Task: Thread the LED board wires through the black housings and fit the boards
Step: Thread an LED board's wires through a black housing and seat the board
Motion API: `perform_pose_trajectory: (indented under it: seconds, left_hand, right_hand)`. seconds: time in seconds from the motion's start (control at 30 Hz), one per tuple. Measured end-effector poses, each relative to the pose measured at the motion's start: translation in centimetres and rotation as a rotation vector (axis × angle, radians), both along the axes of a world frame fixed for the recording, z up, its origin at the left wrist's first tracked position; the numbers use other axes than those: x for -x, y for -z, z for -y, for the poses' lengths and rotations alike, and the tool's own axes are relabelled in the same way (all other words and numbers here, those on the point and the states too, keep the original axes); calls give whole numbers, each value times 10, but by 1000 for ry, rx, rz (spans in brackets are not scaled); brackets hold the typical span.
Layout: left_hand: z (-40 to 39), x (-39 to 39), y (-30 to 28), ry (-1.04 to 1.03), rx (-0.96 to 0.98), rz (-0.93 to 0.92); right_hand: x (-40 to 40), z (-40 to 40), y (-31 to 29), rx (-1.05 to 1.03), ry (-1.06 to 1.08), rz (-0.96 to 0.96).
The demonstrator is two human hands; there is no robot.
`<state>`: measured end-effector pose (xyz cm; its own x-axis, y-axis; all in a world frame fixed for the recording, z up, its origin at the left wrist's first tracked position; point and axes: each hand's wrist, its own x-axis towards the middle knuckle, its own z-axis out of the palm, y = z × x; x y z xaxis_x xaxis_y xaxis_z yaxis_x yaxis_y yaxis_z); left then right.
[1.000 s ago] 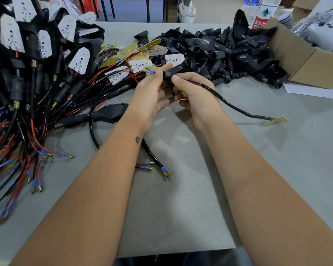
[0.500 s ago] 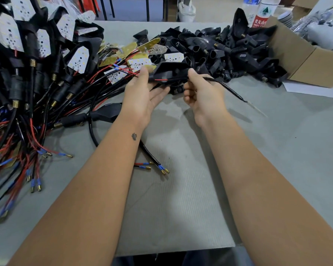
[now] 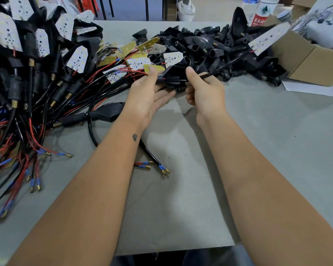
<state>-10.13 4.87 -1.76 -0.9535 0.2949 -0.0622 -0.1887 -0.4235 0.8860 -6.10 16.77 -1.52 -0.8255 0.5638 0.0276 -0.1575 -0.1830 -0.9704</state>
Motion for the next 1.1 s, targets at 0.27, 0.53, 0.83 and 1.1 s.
perform_pose_trajectory:
  seconds: [0.27, 0.53, 0.83, 1.1]
  left_hand:
    - [-4, -6, 2, 1, 118, -92]
    - [1, -1, 1, -218, 90, -116]
    - [-4, -5, 0, -93, 54, -97]
    - [3, 4, 0, -363, 1, -92]
  right_hand:
    - [4, 2, 4, -137, -72, 19]
    - [5, -6, 0, 351, -66, -43]
    - [4, 1, 2, -45, -107, 1]
    - [3, 3, 6, -418, -199, 102]
